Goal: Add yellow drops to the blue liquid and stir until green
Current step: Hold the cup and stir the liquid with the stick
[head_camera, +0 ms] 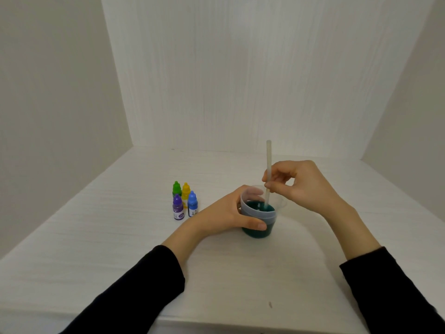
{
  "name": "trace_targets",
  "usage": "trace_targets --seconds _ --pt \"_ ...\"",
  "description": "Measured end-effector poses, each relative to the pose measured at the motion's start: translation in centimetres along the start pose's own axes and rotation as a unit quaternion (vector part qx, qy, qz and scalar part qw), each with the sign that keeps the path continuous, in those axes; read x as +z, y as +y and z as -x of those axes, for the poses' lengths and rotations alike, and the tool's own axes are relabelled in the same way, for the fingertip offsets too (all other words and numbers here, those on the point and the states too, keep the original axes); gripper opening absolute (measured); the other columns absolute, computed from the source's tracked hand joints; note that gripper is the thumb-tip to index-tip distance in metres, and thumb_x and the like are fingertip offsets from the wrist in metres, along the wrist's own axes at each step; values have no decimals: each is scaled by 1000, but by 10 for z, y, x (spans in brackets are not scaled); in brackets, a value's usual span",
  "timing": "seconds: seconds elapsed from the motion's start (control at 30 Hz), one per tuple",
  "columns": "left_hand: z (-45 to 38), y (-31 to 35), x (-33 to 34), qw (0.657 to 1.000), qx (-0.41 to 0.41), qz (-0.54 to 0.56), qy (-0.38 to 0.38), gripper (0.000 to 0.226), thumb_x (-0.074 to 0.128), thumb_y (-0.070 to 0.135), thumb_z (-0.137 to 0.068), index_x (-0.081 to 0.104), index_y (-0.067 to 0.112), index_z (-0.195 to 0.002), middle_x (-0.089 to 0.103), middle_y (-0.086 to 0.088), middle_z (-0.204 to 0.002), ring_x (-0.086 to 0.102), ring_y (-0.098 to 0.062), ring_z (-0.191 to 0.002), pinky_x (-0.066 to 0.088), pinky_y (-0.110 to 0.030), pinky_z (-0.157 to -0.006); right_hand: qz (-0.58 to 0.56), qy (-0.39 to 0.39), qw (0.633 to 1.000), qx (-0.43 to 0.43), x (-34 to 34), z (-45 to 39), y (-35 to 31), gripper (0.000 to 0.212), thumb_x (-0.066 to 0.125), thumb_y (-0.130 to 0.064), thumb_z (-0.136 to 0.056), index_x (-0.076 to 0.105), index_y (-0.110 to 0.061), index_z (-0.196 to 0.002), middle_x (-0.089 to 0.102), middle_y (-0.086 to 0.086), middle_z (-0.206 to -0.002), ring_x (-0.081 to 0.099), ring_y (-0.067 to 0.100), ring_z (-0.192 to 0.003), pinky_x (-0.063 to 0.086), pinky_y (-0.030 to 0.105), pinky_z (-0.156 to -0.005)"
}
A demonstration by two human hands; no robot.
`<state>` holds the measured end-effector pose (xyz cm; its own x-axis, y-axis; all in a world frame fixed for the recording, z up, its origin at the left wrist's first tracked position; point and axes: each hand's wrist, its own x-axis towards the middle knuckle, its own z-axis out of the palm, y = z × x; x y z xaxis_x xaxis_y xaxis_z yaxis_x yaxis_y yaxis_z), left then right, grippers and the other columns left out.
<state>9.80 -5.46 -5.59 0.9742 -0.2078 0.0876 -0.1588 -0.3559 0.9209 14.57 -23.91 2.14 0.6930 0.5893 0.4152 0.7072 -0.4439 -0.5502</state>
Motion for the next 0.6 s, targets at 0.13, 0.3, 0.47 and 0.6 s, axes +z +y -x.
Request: trace_targets --seconds 0.13,0.3,0.47,0.6 --pt "0 0 1 1000 -6 -7 3 69 82 34 -66 48 35 -126 60 17 -121 56 2 -114 47 -21 -94 -32 -2 999 0 -4 3 -1 29 72 -6 -76 67 -33 -69 70 -7 -69 63 2 -66 50 10 -67" --pt "1 0 0 1000 4 1 4 68 82 30 -68 49 32 -127 61 20 -123 53 5 -117 45 -19 -94 -100 -46 994 -12 -4 5 -4 19 70 -1 -73 70 -19 -71 71 2 -67 69 13 -64 55 21 -70" --pt "2 3 0 1000 6 1 -1 63 81 31 -68 50 34 -123 61 24 -121 53 4 -118 46 -22 -94 -155 -72 985 -17 5 5 -7 10 71 -6 -77 71 -16 -81 74 -1 -78 71 14 -76 55 22 -76" --pt "1 2 0 1000 23 4 -5 75 82 24 -73 43 26 -138 57 11 -134 52 -3 -124 44 -32 -106 -159 -69 985 -10 12 4 -7 8 70 -13 -81 71 -20 -86 75 -2 -82 71 13 -81 56 28 -81"
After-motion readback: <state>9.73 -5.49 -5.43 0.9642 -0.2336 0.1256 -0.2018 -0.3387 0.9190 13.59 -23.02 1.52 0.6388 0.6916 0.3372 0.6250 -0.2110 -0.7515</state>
